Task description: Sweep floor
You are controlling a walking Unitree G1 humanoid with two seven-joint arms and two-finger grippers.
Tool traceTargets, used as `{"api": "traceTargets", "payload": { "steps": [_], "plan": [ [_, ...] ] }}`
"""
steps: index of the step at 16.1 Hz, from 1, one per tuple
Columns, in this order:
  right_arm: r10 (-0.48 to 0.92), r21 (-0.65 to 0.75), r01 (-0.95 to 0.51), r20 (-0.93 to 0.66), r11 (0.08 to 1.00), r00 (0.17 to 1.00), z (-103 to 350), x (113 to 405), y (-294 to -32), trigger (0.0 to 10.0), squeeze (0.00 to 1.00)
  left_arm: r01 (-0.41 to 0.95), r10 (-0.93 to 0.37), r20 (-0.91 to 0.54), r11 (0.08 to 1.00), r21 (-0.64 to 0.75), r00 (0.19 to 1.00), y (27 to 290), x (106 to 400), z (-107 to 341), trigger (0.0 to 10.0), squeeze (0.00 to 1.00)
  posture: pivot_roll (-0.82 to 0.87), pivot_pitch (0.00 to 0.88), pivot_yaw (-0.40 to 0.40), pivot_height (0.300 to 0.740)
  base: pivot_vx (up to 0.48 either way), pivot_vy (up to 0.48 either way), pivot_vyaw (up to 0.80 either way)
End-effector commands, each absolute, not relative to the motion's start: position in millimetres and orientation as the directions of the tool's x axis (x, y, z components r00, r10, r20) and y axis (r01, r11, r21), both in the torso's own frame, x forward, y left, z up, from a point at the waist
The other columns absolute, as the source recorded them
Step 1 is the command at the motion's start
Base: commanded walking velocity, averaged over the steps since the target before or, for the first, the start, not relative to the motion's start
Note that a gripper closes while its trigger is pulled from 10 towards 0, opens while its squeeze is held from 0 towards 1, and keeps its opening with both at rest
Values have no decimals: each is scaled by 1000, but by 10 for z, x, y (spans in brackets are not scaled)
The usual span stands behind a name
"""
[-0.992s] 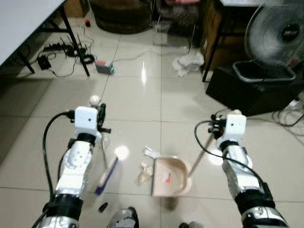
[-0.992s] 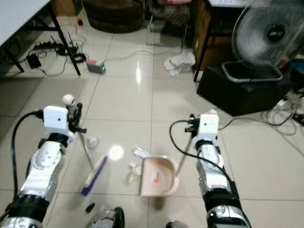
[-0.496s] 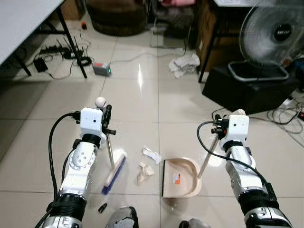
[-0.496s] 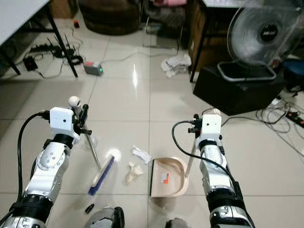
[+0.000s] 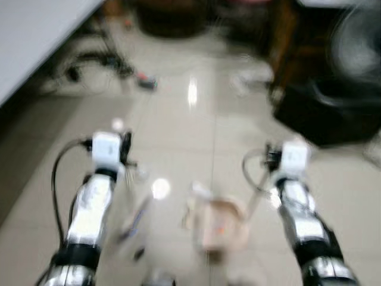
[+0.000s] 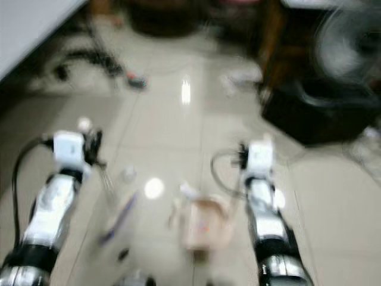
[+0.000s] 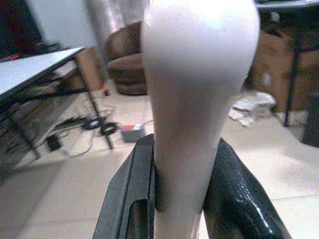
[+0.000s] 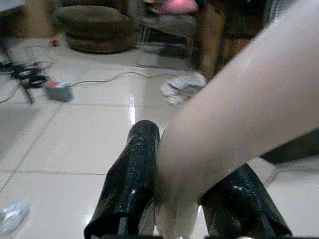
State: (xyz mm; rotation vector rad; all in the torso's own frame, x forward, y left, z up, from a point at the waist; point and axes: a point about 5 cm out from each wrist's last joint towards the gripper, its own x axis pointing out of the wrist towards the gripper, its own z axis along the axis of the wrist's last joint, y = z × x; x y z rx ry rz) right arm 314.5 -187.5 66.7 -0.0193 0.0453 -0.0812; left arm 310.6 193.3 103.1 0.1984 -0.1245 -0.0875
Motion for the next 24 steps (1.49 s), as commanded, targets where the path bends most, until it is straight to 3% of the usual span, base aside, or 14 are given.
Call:
{"api": "traceTargets", "payload": {
  "steps": [1, 7, 20, 24],
  "plan": [
    [-128, -49, 126, -33, 991, 991, 678, 3102, -2042, 10000, 0, 115, -146, 158, 975, 190, 977, 1797, 3147, 1119, 10000, 0, 1, 101, 37, 740, 352, 0, 0],
    [-134, -50, 132, -32, 990, 991, 682, 3098, -2068, 10000, 0, 113, -143, 151, 975, 190, 978, 1789, 3151, 1099, 10000, 0, -4, 101, 34, 740, 347, 0, 0],
    [-126, -85, 123, -21, 989, 992, 755, 3225, -2077, 10000, 0, 62, -88, 122, 977, 204, 989, 1860, 3212, 1077, 10000, 0, 0, 97, 40, 740, 0, 0, 0],
    [-88, -135, 82, -42, 988, 995, 729, 3294, -2034, 10000, 0, 5, -19, 86, 987, 163, 996, 1936, 3239, 1011, 10000, 0, -2, 102, 37, 740, 0, 0, 0]
  ]
}}
